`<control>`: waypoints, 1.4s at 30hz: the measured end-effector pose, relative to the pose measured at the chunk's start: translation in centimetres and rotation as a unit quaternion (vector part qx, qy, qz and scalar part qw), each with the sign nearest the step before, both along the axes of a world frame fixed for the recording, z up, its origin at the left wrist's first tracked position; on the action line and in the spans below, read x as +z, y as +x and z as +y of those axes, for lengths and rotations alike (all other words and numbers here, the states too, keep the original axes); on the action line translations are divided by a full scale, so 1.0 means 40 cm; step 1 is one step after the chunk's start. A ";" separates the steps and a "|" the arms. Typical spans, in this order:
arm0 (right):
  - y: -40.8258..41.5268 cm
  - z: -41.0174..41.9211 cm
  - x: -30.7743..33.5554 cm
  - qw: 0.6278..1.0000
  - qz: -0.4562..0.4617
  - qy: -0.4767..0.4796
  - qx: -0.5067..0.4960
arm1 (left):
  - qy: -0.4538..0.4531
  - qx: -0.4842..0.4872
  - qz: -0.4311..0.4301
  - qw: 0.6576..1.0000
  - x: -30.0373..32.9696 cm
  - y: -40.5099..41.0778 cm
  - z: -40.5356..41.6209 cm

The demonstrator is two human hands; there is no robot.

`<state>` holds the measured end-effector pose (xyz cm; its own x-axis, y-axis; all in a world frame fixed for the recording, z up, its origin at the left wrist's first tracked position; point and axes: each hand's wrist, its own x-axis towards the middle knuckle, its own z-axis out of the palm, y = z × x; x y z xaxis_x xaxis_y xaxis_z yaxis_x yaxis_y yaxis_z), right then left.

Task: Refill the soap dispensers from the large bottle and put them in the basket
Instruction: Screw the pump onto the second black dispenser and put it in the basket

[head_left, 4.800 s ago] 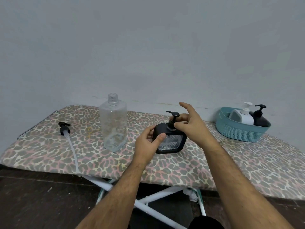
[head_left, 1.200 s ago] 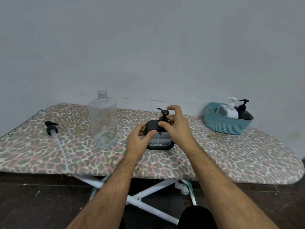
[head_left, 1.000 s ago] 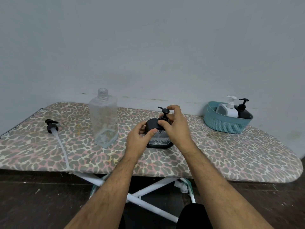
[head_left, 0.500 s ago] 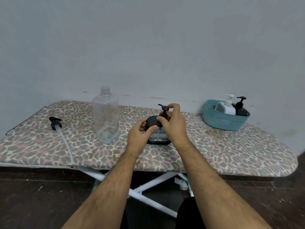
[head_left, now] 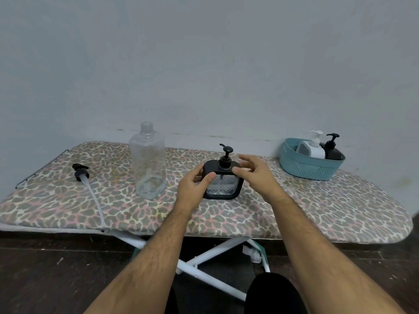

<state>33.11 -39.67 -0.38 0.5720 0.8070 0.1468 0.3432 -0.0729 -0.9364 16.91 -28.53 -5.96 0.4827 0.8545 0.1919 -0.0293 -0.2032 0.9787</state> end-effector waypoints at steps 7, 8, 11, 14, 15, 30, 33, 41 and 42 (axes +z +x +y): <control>0.031 -0.029 -0.019 0.995 0.002 -0.066 0.070 | -0.017 -0.014 -0.026 0.999 0.023 0.012 -0.003; 0.036 -0.030 -0.017 0.995 0.003 -0.067 0.069 | -0.020 -0.016 -0.029 0.999 0.026 0.018 -0.002; 0.059 -0.042 -0.008 0.996 0.009 -0.065 0.061 | -0.028 -0.028 -0.033 0.999 0.030 0.049 -0.002; 0.100 -0.066 -0.001 0.997 0.018 -0.053 0.046 | -0.017 -0.043 -0.037 0.998 0.046 0.100 -0.006; 0.116 -0.076 0.005 0.998 0.018 -0.048 0.038 | -0.013 -0.054 -0.042 0.998 0.056 0.124 -0.009; 0.385 -0.121 0.109 0.973 -0.029 0.121 -0.193 | 0.015 -0.101 -0.073 0.992 0.229 0.597 0.003; 0.438 -0.115 0.120 0.964 -0.047 0.128 -0.228 | 0.003 -0.101 -0.075 0.992 0.245 0.677 0.012; 0.554 -0.093 0.115 0.945 -0.079 0.122 -0.294 | -0.005 -0.141 -0.062 0.988 0.252 0.844 0.008; 0.563 -0.091 0.107 0.944 -0.083 0.116 -0.298 | -0.005 -0.148 -0.059 0.987 0.244 0.858 0.010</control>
